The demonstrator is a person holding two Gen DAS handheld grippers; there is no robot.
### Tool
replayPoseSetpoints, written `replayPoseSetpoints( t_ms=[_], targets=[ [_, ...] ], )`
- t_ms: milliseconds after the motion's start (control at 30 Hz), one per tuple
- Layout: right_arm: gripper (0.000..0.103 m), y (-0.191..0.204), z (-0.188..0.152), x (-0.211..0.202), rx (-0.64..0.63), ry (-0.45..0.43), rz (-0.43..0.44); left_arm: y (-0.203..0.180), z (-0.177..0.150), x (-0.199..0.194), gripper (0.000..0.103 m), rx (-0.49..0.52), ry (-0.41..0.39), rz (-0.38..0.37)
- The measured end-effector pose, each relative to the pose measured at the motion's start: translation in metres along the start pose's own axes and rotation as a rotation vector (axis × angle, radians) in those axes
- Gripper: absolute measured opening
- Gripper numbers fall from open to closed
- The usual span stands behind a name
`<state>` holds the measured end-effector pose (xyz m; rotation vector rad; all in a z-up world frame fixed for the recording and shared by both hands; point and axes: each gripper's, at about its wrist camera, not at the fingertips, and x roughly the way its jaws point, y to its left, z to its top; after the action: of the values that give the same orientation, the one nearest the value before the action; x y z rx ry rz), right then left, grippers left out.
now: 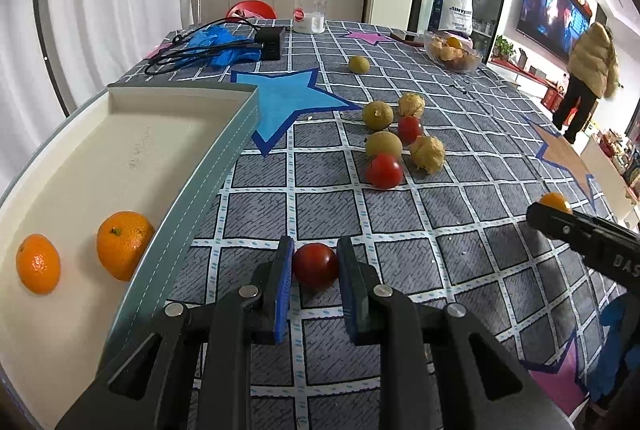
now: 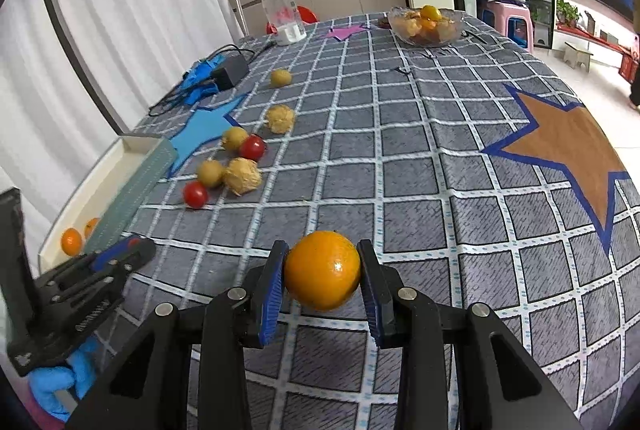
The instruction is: Organize fruits
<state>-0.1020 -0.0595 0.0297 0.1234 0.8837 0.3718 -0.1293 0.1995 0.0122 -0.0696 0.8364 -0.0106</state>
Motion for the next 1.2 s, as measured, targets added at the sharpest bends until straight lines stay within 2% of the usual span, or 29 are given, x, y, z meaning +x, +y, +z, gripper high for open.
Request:
replayPoseSetpoints(
  t_ms=[167,333,467,667,900,1200],
  targets=[
    [0.036,0.014,0.007,-0.014,-0.020,-0.012,0.022,0.005,0.000,-0.008,0.024,-0.026,0.012,-0.054],
    [0.036,0.036,0.016,-0.016,-0.044,-0.003,0.055,0.015,0.006,-0.032,0.024,-0.043,-0.033,-0.080],
    [0.036,0.055,0.020,-0.012,-0.065,0.006,0.082,0.033,0.013,-0.055,0.024,-0.064,-0.083,-0.061],
    [0.036,0.089,0.026,-0.001,-0.110,0.032,0.121,0.070,0.017,-0.068,0.024,-0.105,-0.116,-0.009],
    [0.036,0.139,0.031,0.016,-0.197,0.063,0.155,0.113,0.016,-0.067,0.024,-0.169,-0.110,0.041],
    [0.036,0.195,0.040,0.044,-0.263,0.106,0.206,0.150,0.016,-0.060,0.024,-0.218,-0.100,0.073]
  ],
)
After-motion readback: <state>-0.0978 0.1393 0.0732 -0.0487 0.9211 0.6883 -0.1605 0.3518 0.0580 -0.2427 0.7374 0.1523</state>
